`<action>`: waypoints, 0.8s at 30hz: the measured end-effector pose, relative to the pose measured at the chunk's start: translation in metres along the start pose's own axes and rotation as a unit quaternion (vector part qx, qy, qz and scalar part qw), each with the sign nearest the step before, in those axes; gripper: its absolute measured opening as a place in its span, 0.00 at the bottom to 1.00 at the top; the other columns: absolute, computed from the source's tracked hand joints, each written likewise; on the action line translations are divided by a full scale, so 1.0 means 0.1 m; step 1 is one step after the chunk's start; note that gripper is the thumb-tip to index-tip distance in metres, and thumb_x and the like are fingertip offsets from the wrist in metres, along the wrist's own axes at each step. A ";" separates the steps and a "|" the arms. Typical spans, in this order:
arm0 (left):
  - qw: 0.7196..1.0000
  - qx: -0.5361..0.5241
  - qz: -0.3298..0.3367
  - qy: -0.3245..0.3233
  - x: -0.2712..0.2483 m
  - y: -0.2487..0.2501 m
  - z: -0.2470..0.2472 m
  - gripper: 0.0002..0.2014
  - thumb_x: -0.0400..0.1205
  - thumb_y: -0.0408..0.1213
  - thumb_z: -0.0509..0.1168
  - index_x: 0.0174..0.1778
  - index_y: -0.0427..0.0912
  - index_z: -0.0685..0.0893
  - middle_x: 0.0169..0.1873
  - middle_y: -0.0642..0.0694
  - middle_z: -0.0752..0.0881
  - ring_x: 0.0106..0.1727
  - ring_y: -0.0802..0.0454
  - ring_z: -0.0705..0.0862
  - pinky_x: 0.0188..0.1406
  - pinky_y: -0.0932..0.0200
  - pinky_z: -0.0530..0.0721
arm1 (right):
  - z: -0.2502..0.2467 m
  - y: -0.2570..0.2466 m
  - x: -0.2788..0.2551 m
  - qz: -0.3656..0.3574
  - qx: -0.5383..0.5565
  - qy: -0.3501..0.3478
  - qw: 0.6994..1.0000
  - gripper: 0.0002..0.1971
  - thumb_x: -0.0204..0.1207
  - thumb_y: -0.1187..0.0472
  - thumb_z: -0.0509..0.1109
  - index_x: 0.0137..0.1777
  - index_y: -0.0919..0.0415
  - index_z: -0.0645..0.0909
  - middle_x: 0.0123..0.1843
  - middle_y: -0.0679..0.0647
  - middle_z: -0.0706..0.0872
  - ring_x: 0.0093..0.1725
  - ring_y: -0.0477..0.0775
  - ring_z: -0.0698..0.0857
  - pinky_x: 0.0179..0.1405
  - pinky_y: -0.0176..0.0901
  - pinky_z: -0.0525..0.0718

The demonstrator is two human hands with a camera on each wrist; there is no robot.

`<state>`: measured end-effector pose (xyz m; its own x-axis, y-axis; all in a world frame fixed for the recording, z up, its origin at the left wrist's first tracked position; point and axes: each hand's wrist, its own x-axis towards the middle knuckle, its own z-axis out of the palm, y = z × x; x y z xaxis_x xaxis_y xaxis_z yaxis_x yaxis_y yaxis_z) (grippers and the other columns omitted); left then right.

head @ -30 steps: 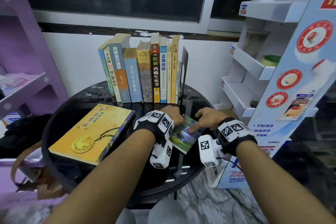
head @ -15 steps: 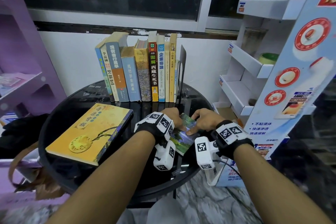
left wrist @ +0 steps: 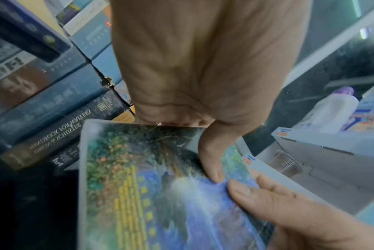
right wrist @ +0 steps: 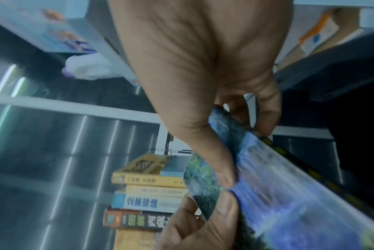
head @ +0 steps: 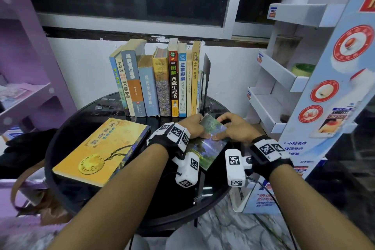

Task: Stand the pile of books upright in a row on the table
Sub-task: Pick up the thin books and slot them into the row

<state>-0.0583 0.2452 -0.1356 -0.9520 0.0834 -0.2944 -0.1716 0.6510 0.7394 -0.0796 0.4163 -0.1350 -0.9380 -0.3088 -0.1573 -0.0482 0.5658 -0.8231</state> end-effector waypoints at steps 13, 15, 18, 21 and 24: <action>0.972 -0.197 0.113 0.052 0.20 0.04 -0.22 0.17 0.78 0.24 0.70 0.51 0.50 0.74 0.56 0.40 0.84 0.60 0.40 0.84 0.60 0.39 0.84 | -0.06 -0.12 0.10 -0.065 0.169 0.016 0.983 0.06 0.80 0.67 0.71 0.53 0.57 0.82 0.53 0.66 0.90 0.51 0.67 0.91 0.50 0.69 0.88; 0.973 -0.187 0.121 0.065 0.26 0.05 -0.25 0.16 0.77 0.26 0.72 0.52 0.47 0.75 0.54 0.41 0.84 0.56 0.42 0.85 0.55 0.43 0.87 | -0.08 -0.15 0.14 -0.076 0.155 0.033 0.984 0.06 0.80 0.67 0.71 0.52 0.57 0.83 0.51 0.64 0.91 0.48 0.65 0.92 0.48 0.69 0.88; 0.975 -0.159 0.129 0.088 0.29 0.11 -0.35 0.18 0.77 0.29 0.73 0.58 0.43 0.75 0.45 0.48 0.80 0.47 0.48 0.84 0.45 0.54 0.87 | -0.11 -0.19 0.22 -0.086 0.119 0.059 0.987 0.06 0.79 0.66 0.71 0.52 0.56 0.83 0.49 0.63 0.91 0.46 0.65 0.92 0.46 0.69 0.89; 0.968 -0.116 0.152 0.163 0.32 0.13 -0.48 0.17 0.77 0.31 0.72 0.61 0.44 0.79 0.46 0.52 0.81 0.50 0.51 0.82 0.51 0.54 0.83 | -0.13 -0.21 0.27 -0.090 0.074 0.089 0.989 0.06 0.78 0.64 0.73 0.54 0.57 0.84 0.49 0.60 0.91 0.42 0.61 0.92 0.41 0.63 0.91; 0.920 -0.087 0.238 0.299 0.29 0.18 -0.59 0.10 0.78 0.29 0.65 0.53 0.45 0.84 0.42 0.55 0.84 0.42 0.52 0.84 0.45 0.53 0.86 | -0.15 -0.26 0.27 -0.105 0.013 0.139 0.985 0.05 0.78 0.62 0.73 0.53 0.55 0.84 0.43 0.56 0.90 0.32 0.58 0.89 0.36 0.51 0.91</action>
<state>-0.1044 0.2149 -0.0953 -0.8897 -0.1365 0.4356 0.3126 0.5133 0.7993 -0.1088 0.4048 -0.1090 -0.9660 -0.1945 0.1704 -0.2462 0.4905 -0.8360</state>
